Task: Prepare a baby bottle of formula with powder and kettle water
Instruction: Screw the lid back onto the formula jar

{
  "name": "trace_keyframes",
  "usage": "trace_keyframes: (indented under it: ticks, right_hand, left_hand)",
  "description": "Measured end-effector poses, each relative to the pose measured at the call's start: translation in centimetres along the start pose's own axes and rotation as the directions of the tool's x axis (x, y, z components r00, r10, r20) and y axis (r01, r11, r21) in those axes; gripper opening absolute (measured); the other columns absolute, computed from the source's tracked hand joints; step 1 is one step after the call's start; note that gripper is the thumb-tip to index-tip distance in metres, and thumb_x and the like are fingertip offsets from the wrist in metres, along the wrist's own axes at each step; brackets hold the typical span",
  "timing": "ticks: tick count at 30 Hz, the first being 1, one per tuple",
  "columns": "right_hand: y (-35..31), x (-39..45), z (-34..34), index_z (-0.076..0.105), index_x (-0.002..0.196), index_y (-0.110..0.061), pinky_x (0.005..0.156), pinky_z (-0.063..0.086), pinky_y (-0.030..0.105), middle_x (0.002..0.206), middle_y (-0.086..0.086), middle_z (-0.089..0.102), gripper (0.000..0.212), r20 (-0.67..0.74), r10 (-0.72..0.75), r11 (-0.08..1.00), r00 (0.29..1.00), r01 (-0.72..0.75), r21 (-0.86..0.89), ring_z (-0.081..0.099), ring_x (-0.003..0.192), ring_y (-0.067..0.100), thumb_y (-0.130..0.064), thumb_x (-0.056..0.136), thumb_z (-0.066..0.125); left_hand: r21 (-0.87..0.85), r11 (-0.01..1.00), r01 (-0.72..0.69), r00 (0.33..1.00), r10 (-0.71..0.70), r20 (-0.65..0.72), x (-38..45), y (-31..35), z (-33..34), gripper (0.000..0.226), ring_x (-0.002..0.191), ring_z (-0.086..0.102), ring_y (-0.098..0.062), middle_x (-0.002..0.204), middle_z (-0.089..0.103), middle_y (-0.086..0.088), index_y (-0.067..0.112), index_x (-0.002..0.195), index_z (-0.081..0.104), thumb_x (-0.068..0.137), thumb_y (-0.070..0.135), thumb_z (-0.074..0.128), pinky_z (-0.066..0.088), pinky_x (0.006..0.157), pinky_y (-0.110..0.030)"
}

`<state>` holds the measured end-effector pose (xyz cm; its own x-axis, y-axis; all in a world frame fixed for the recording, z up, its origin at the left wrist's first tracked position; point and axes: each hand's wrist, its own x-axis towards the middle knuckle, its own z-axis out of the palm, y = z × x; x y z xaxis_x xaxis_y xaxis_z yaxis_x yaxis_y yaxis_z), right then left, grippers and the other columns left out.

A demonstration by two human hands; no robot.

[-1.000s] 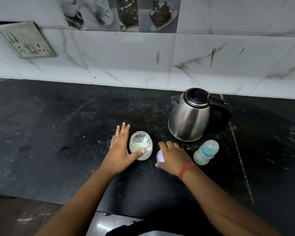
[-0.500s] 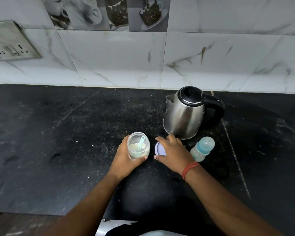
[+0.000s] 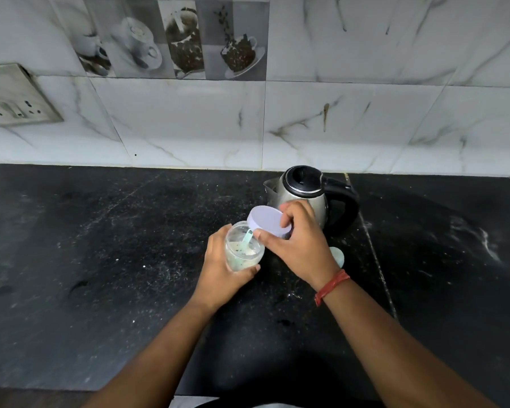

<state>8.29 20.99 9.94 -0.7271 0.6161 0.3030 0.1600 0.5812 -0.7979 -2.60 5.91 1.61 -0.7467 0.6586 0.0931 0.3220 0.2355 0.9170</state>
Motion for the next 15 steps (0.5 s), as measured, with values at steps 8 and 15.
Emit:
trace_keyframes:
  ticks: [8, 15]
  right_hand:
    - [-0.3, 0.6, -2.3, 0.05, 0.087, -0.013, 0.091, 0.025, -0.001, 0.14, -0.001, 0.048, 0.043, 0.286, -0.111, 0.973, 0.952, 0.163, -0.165, 0.046, 0.12, 0.003, -0.033, 0.076, 0.086]
    - [-0.7, 1.6, -4.9, 0.042, 0.149, -0.032, 0.105, 0.046, 0.034, 0.142, -0.009, 0.037, 0.078, 0.45, -0.143, 0.941, 0.881, 0.262, -0.214, 0.045, 0.129, 0.01, -0.035, 0.081, 0.081]
  left_hand:
    - [-0.001, 0.994, -0.107, 0.994, 0.107, -0.016, 0.7, 4.2, 1.8, 0.088, 0.136, 0.041, -0.009, 0.136, 0.038, 0.028, 0.052, 0.138, 0.037, 0.062, 0.038, 0.08, 0.044, 0.113, -0.043]
    - [0.013, 0.996, -0.088, 0.995, 0.087, 0.04, 1.1, 6.0, 2.0, 0.087, 0.134, 0.043, -0.012, 0.129, 0.039, 0.031, 0.068, 0.126, 0.034, 0.059, 0.038, 0.082, 0.045, 0.111, -0.045]
